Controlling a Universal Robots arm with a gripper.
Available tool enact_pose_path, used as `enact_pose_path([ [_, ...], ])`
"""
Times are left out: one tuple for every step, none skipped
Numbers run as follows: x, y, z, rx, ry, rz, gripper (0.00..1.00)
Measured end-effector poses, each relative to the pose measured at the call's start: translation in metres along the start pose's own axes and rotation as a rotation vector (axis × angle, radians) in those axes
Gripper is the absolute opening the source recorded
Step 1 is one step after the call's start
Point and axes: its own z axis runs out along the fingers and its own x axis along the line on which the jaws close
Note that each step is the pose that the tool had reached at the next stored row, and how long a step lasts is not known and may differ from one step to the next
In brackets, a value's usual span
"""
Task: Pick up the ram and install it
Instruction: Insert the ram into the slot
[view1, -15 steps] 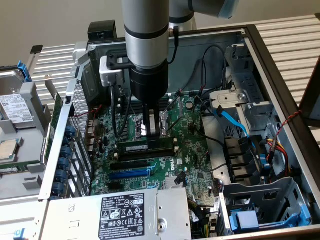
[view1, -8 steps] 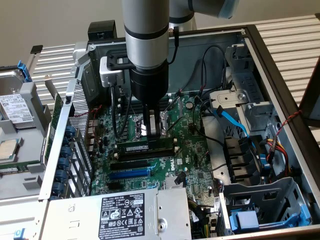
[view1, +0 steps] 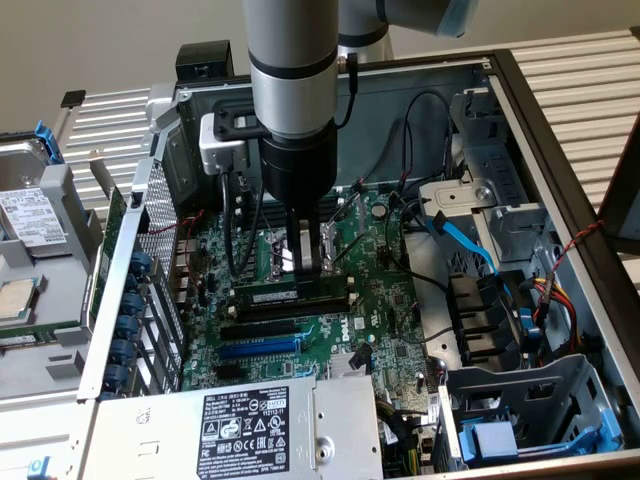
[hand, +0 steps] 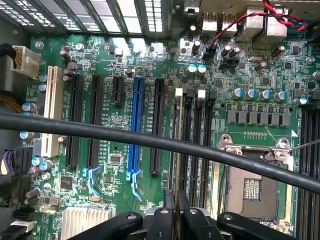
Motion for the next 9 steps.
enact_pose_path([
  [0.0000, 0.0000, 0.0000, 0.0006, 0.0000, 0.000, 0.13],
  [0.0000, 0.0000, 0.0000, 0.0017, 0.0001, 0.000, 0.13],
  [0.0000, 0.0000, 0.0000, 0.0027, 0.0001, 0.000, 0.13],
  [0.0000, 0.0000, 0.0000, 0.0037, 0.0001, 0.000, 0.13],
  [0.0000, 0.0000, 0.0000, 0.0043, 0.0001, 0.000, 0.13],
  [0.0000, 0.0000, 0.0000, 0.0048, 0.0001, 0.000, 0.13],
  [0.0000, 0.0001, 0.0001, 0.0056, 0.0002, 0.000, 0.13],
  [0.0000, 0.0002, 0.0001, 0.0063, 0.0003, 0.000, 0.13],
  [0.0000, 0.0002, 0.0001, 0.0071, 0.0004, 0.000, 0.13],
])
